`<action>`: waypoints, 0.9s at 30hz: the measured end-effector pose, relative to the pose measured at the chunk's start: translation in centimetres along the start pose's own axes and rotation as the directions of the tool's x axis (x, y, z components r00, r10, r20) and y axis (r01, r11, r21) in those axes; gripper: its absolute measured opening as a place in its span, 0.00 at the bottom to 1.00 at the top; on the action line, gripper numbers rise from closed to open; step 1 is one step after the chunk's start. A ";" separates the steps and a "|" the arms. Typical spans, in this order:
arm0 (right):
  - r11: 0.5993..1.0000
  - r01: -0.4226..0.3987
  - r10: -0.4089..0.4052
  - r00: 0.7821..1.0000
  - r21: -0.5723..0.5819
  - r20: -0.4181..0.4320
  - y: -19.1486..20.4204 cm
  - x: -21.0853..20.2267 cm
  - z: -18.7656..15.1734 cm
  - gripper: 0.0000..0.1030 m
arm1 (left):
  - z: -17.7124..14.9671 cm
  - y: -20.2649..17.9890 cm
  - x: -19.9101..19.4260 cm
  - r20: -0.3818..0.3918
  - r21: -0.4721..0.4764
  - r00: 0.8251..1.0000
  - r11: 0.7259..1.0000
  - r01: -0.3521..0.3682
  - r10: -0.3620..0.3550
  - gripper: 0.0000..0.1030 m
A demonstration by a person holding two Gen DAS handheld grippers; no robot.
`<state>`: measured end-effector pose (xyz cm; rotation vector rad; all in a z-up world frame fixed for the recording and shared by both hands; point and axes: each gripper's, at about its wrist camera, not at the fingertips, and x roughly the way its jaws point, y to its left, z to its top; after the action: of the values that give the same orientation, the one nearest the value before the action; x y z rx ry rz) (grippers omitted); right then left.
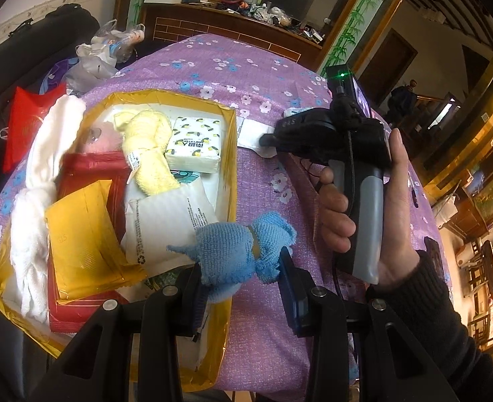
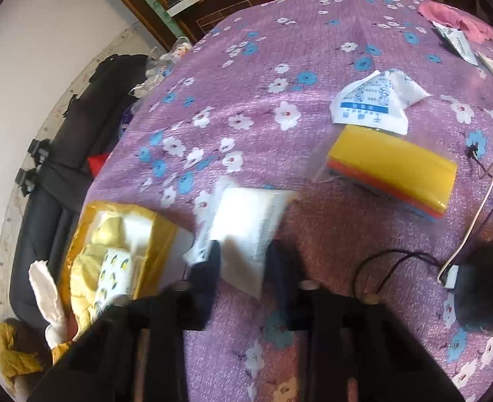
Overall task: Organize soft objects
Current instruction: 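Grasp the white paper sheet with the right tool while the left tool holds the toy, then carry the white sheet toward the tray with the right tool while the left tool holds the toy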
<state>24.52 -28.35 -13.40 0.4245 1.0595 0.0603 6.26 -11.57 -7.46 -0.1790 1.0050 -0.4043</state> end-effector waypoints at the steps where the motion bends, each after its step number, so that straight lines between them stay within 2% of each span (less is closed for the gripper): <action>1: 1.000 -0.017 0.017 1.000 0.013 0.002 -0.3 -0.2 0.0 0.07 | 0.0 0.0 0.0 0.000 0.000 1.000 1.000 -0.001 0.001 0.38; 3: 0.999 -0.032 0.032 0.999 0.031 0.027 -0.8 -1.0 -0.2 0.01 | 0.0 -0.1 0.0 -0.001 0.000 1.000 1.000 -0.006 0.006 0.38; 13: 0.994 -0.108 0.106 0.986 0.009 0.132 -1.3 -6.3 -2.3 0.00 | -0.2 -1.6 0.0 -0.002 0.024 0.999 0.999 -0.039 0.039 0.38; 17: 0.992 -0.123 0.119 0.973 0.007 0.198 -2.1 -9.3 -3.8 0.00 | -0.3 -2.2 0.1 -0.006 0.036 0.999 0.998 -0.053 0.054 0.38; 27: 0.986 -0.167 0.155 0.941 0.014 0.302 -4.7 -14.8 -6.9 0.00 | -0.8 -4.1 0.6 -0.011 0.063 0.997 0.995 -0.079 0.080 0.38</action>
<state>10.54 -34.20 -5.66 0.5379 0.7257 0.1168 4.83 -15.52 -7.01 -0.0798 1.0077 -0.3638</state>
